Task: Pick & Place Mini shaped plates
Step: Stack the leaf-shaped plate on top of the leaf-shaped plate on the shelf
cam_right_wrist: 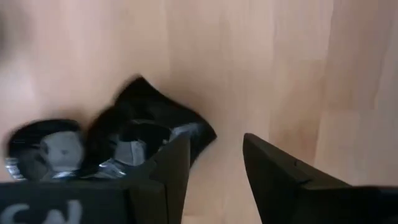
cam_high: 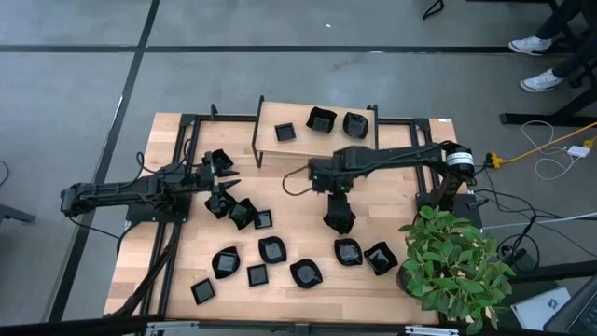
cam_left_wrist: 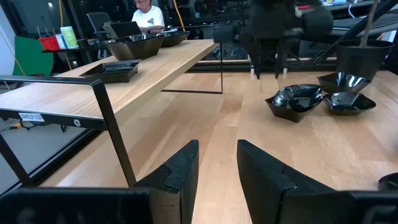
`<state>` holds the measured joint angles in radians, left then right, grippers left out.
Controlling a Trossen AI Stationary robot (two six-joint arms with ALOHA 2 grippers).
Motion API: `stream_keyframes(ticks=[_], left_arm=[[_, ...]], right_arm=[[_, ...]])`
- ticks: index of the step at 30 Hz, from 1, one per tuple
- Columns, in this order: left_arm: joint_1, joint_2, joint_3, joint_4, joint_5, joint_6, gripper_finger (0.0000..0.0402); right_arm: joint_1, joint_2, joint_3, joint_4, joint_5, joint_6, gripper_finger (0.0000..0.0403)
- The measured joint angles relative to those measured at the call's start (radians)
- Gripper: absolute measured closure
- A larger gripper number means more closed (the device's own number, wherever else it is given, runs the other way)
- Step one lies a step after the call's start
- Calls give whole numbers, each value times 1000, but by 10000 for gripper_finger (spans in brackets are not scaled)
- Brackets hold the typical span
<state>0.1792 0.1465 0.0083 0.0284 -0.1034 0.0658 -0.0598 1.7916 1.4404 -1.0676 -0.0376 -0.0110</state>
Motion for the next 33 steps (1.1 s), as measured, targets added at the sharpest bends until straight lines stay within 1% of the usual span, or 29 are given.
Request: stream_keyframes(ticks=[3,8,20,26,30,33], left_arm=[[0,0,0,0,0,0,297],[0,0,0,0,0,0,297],[0,0,0,0,0,0,297],[0,0,0,0,0,0,297],[0,0,0,0,0,0,297],[0,0,0,0,0,0,297]], right_arm=[[36,0,-16,5,15,31,253],[99,0,-18,15,22,31,253],[250,0,-18,13,19,86,253],[296,-1,-24,17,23,113,253],[308,-1,-63,24,69,150,253],[308,-1,-91,33,76,171,253]])
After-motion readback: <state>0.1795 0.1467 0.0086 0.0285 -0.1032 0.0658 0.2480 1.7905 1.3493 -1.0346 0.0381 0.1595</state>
